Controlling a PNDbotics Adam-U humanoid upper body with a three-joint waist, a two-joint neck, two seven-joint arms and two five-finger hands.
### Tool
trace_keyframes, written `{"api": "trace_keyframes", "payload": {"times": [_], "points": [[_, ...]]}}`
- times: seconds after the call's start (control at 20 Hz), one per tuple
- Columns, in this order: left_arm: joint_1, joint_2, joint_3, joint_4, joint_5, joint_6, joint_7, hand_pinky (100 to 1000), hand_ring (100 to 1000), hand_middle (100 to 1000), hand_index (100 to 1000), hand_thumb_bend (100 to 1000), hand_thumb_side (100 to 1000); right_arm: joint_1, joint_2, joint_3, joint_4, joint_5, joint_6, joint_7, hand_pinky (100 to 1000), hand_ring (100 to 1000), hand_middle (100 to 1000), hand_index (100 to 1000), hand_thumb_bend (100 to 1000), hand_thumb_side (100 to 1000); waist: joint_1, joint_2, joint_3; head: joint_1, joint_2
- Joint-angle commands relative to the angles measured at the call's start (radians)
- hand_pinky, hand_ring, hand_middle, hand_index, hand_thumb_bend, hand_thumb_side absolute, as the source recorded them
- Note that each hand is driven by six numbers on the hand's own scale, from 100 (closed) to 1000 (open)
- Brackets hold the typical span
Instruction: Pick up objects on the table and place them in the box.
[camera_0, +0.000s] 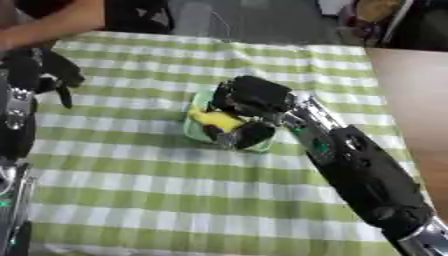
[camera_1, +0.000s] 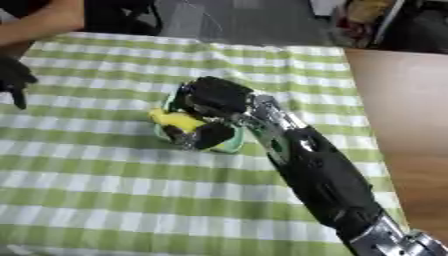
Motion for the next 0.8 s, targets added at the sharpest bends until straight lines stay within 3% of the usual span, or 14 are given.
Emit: {"api": "trace_keyframes", "payload": {"times": [0.05, 0.8], "points": [[-0.013, 0.011, 0.002, -0.016, 0.001, -0.001, 0.0, 238, 483, 502, 435, 597, 999, -0.035, -0.017, -0.013, -0.013, -0.002, -0.004, 0.007, 100, 100, 212, 426, 100, 786, 0.005, -0.012, 0.002, -0.004, -0.001], [-0.016, 0.01, 0.002, -0.017, 0.001, 0.0, 0.0, 237, 482, 502, 435, 598, 999, -0.082, -0.033, -0.053, 0.056, -0.009, -0.002, 0.05, 100, 100, 209, 418, 100, 770, 0.006, -0.008, 0.006, -0.004, -0.005]]}}
